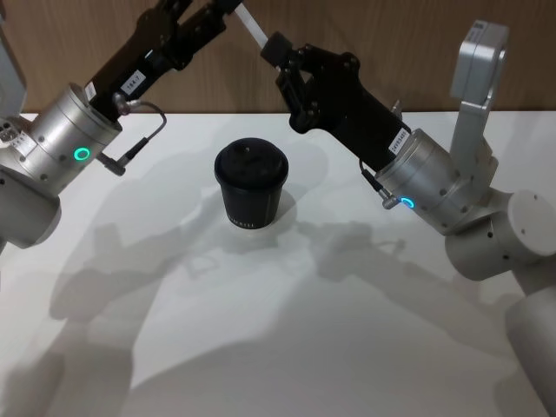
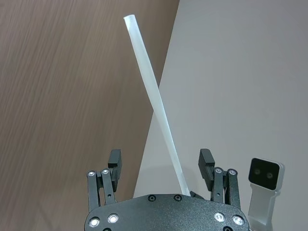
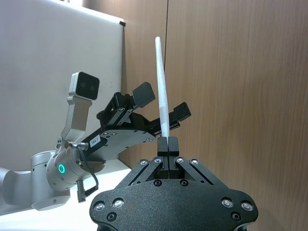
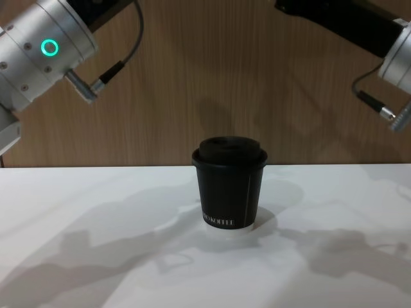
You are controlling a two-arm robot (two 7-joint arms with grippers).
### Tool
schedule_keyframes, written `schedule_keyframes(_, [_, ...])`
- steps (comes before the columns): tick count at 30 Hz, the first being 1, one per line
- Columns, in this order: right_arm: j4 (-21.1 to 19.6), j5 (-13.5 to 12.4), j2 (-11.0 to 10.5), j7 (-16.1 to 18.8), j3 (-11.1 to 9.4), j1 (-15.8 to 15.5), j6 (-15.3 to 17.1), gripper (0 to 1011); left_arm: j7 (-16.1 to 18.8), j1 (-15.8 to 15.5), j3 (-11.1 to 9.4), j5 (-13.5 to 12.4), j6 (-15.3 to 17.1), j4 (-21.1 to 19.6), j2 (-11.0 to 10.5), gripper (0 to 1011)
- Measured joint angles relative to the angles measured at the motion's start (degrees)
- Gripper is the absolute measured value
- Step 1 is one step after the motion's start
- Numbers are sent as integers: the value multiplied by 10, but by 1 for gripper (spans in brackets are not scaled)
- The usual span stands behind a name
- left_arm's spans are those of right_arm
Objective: Pick up the straw with one hand, pass it to the other hand, and insert it into the cup.
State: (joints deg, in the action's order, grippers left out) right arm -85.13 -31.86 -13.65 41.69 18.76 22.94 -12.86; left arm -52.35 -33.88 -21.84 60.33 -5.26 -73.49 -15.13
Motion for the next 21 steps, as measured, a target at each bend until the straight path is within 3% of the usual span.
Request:
schedule_keyframes(16, [0, 0, 0, 0, 0, 0, 0, 7, 6, -1, -9, -1, -21, -6, 8, 1003])
schedule_keyframes(21, [0, 0, 0, 0, 0, 0, 0, 8, 6, -3, -13, -1, -27, -6, 10, 925])
